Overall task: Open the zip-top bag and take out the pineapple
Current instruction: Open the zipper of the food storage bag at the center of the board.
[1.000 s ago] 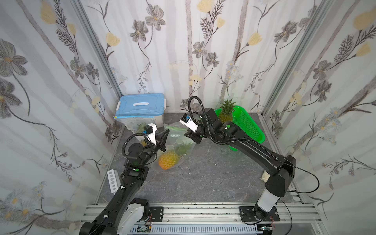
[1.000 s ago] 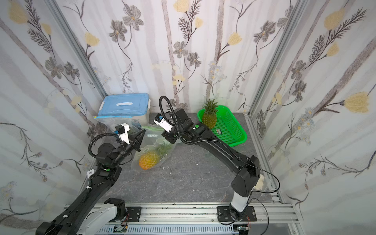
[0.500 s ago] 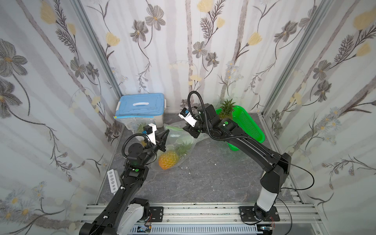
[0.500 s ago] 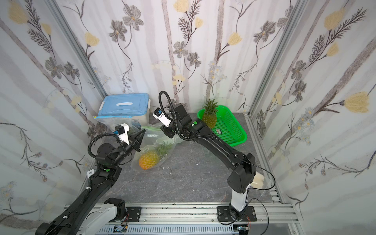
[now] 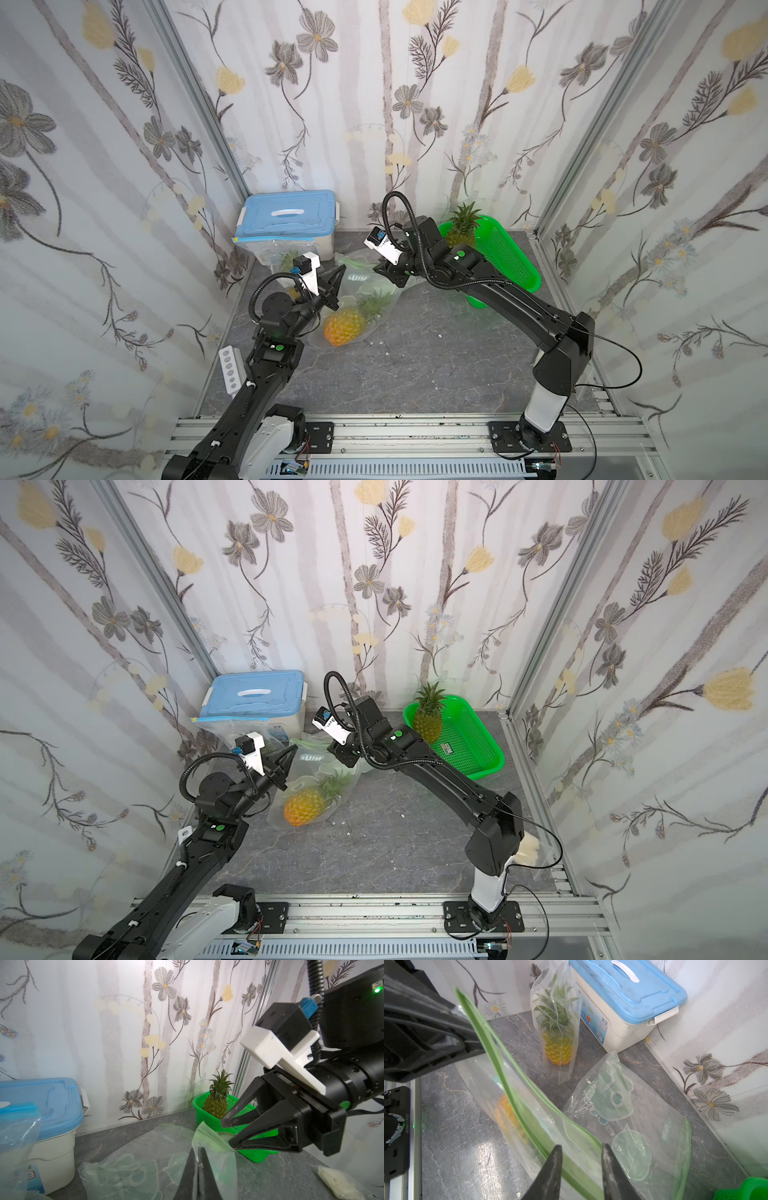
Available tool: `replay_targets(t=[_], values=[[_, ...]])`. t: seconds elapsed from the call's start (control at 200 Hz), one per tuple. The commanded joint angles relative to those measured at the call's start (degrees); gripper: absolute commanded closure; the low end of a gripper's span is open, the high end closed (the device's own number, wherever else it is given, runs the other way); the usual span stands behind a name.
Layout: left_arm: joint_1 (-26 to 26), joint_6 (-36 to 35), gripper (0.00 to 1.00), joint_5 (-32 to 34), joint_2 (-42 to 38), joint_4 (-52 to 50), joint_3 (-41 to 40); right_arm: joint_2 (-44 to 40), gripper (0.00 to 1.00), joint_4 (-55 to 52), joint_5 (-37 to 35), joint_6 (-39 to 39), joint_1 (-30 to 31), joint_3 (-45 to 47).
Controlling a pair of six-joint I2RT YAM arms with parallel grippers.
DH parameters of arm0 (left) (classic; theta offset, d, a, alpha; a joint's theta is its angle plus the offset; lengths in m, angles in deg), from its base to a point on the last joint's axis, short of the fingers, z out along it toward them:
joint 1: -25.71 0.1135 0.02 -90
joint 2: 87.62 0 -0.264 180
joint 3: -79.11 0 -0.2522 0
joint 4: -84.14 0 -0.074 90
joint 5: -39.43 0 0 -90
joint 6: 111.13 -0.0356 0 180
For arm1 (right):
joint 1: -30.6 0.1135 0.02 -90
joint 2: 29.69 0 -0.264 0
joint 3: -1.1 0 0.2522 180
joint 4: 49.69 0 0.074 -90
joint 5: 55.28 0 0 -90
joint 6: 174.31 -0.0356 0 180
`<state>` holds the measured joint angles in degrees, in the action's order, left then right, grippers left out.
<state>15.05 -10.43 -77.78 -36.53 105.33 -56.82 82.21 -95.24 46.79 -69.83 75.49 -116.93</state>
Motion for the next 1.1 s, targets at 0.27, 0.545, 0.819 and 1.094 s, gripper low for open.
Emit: replay_targets(t=[0.27,0.545,0.819,1.094], values=[[-0.01,-1.03,1.0,-1.09,-1.96,2.87,-0.26,1.9,0.67,2.14,1.37,1.08,-0.02,-2.09],[-0.07,-1.37,1.0,-1.8,-2.56,2.7,-0.38,3.96,0.65,1.6,1.73,1.91,0.0,-4.34],[-0.24,-1.31,1.0,-1.96,-2.24,2.76,-0.28,4.21,0.59,0.85,1.8,2.97,0.03,-4.57],[-0.32,-1.64,1.0,-2.15,-2.44,2.74,-0.25,6.08,0.51,-0.59,5.39,5.04,0.01,-6.16]])
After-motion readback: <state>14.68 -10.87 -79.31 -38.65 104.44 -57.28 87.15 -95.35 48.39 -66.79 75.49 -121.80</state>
